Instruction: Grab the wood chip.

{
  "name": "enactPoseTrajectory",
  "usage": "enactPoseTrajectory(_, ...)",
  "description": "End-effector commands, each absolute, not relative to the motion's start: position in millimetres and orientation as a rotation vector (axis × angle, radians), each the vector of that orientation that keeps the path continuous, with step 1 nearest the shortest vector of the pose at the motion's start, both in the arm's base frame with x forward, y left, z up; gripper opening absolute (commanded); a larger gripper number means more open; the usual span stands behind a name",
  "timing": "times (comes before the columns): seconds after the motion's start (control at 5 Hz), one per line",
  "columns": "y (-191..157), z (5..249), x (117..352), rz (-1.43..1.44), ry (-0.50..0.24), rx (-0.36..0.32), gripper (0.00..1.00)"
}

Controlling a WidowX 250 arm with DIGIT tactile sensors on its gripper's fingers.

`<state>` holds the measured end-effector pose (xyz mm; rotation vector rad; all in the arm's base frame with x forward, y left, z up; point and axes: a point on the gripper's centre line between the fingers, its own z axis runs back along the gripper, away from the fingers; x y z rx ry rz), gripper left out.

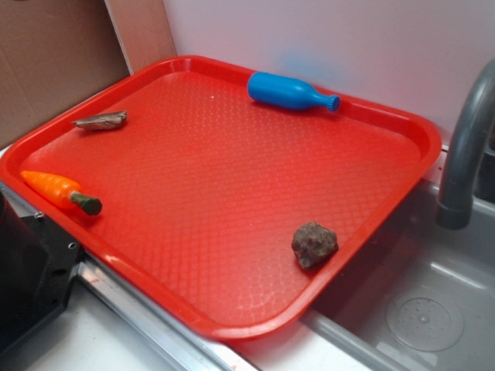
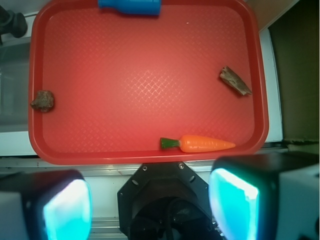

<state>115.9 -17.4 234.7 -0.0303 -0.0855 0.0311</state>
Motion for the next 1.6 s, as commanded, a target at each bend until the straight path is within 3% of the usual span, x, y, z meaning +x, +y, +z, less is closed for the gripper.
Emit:
enactPoseTrajectory(0.0,-17.4,234.7,115.9,0.031,-0.086,-0.030,1.00)
enactPoseTrajectory(0.2,23.4,214.8,130.2,-0.099,-0.159,0.016,1.00)
enactPoseTrajectory(0.4,64.8,191.3,142.1,-0.150,-0.121,0.085,1.00)
enactPoseTrajectory(0.8,102.2,126.8,189.9,-0.353,-0.056,0.069,1.00)
enactPoseTrajectory(1.4,146.7,49.6,197.5,-0.594,-0.040,-0.045,1.00)
